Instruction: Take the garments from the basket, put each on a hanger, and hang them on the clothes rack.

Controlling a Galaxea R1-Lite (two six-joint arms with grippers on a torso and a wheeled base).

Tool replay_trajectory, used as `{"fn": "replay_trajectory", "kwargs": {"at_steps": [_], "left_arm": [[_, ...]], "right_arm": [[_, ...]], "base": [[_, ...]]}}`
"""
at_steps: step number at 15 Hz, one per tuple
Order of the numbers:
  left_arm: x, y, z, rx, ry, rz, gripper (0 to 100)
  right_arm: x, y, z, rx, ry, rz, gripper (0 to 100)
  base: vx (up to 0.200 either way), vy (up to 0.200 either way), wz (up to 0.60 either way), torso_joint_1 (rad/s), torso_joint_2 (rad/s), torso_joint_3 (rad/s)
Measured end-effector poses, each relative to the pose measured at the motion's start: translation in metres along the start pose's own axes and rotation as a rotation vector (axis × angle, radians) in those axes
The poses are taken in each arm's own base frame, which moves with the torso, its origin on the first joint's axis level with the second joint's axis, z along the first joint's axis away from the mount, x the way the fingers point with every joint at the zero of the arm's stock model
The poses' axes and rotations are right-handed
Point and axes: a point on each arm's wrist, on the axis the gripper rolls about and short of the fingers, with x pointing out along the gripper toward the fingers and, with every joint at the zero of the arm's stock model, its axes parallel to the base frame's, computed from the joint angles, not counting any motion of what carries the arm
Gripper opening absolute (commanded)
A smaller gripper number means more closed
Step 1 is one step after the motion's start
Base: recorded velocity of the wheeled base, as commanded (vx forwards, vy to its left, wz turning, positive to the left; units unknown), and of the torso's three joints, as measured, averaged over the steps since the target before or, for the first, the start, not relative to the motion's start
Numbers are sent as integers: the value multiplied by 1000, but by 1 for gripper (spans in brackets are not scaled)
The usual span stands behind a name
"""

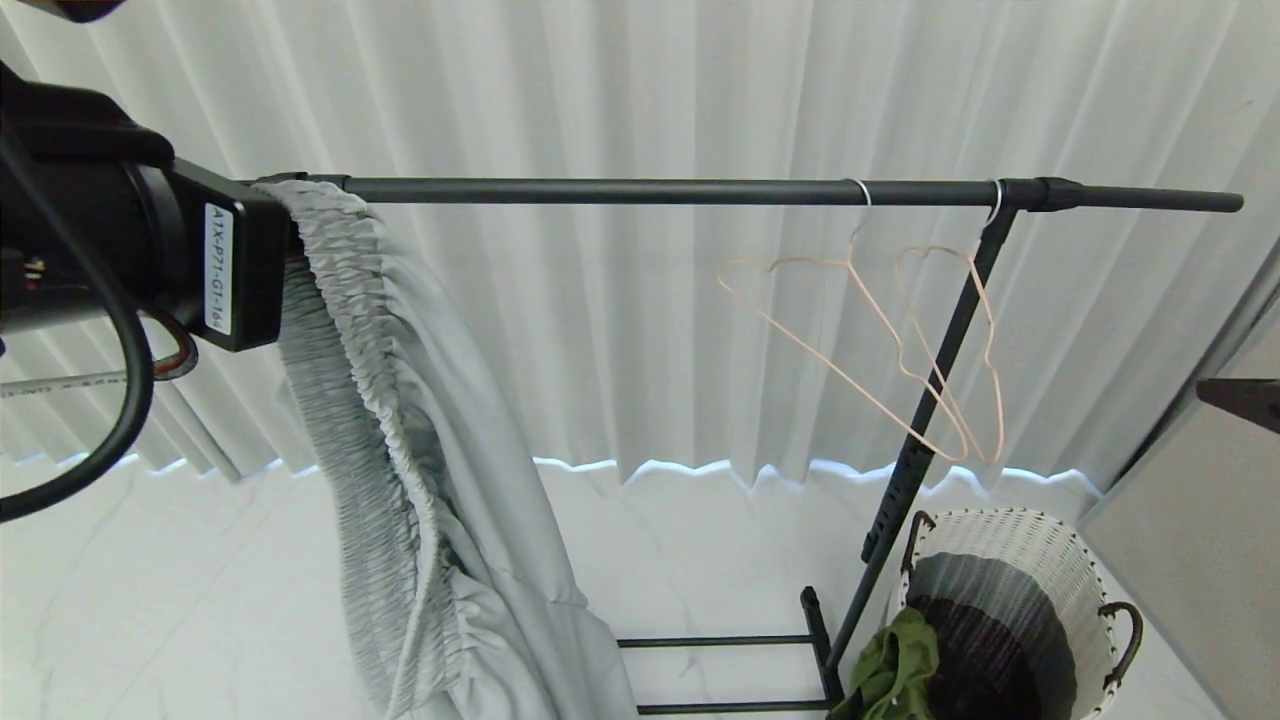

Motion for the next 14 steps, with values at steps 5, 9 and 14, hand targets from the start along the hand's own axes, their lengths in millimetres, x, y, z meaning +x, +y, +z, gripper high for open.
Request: {"fn": "replay_trajectory", "kwargs": {"at_steps": [5, 9, 14], "left_arm": [[1, -2, -3, 4, 11, -4, 0], [0, -5, -19, 23, 50, -17, 0], [-4, -9, -42, 33, 54, -17, 0]], "right_arm": [[16, 5, -12, -4, 31, 4, 100], [41, 12, -11, 55, 58, 2, 100], [97, 29, -9, 115, 86, -6, 100]], "base": [[120, 0, 0, 2, 3, 1], [0, 0, 0, 0, 0, 0], [0, 0, 0, 0, 0, 0]]}}
